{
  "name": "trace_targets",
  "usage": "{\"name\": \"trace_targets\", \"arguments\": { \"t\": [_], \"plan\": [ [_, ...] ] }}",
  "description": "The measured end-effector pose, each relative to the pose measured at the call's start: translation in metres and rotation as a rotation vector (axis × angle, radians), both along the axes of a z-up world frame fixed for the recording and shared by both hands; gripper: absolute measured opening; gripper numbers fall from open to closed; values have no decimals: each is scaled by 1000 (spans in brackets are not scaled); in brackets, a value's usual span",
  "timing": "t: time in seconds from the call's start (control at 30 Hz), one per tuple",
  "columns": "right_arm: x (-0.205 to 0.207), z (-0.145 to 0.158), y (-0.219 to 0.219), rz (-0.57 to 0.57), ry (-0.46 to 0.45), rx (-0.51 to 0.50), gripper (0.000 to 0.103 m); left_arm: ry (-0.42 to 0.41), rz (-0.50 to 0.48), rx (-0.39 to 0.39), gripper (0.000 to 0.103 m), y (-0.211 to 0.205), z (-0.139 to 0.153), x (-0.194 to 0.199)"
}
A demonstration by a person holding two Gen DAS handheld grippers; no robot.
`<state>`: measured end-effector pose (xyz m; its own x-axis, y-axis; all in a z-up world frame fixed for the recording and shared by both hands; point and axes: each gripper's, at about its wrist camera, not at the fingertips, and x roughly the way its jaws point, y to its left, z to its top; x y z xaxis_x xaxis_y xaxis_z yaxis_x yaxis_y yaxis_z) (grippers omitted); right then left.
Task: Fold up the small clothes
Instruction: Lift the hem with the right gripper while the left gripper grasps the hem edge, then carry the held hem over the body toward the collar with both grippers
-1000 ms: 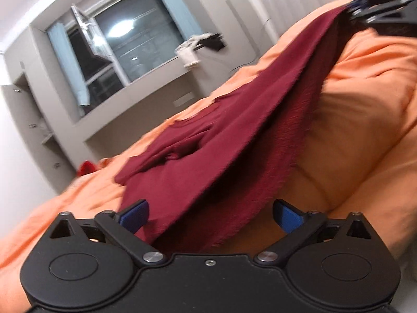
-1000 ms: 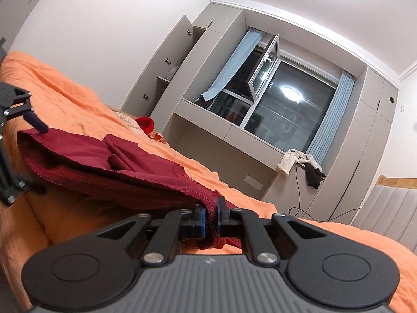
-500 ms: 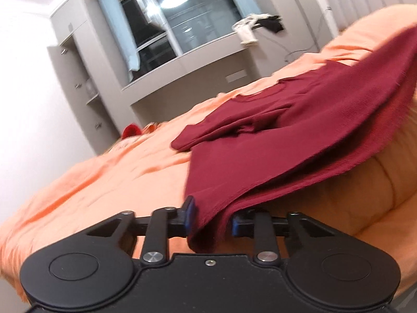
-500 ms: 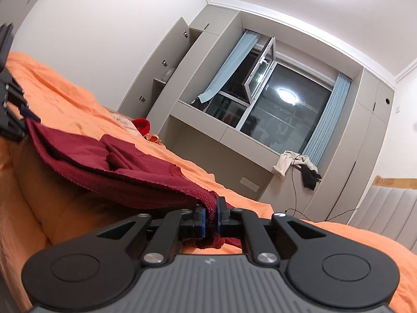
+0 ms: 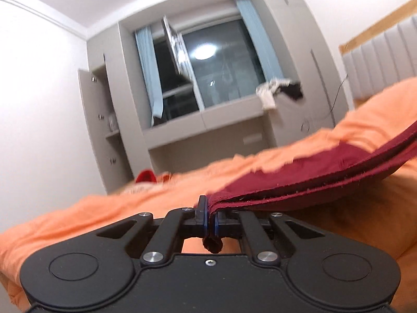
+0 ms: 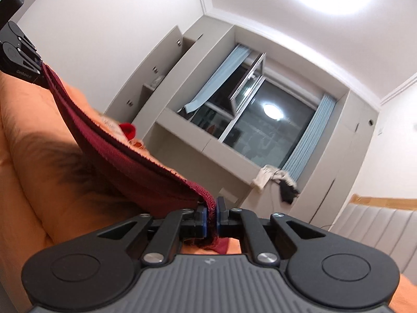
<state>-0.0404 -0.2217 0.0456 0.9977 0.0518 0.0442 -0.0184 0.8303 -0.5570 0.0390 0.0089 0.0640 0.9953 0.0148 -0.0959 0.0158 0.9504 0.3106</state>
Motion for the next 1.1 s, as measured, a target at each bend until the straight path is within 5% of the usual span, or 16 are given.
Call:
{"name": "trace_targets", "arguments": {
  "t": [0.3,0.47,0.73,1.1],
  "plan": [
    [-89,41,2,8,-45,-30,6,-71,-107,-66,4,16,47,-96],
    [-74,53,4,26,-42,17,7,-58,-138,-91,4,16,64,-98],
    [22,69,-1,-20,-85,8,7,-33,-91,-144,4,17,89,-13],
    [212,42,10,-79,74,-80,7,103,17,-160,4,6,76,165]
  ]
}}
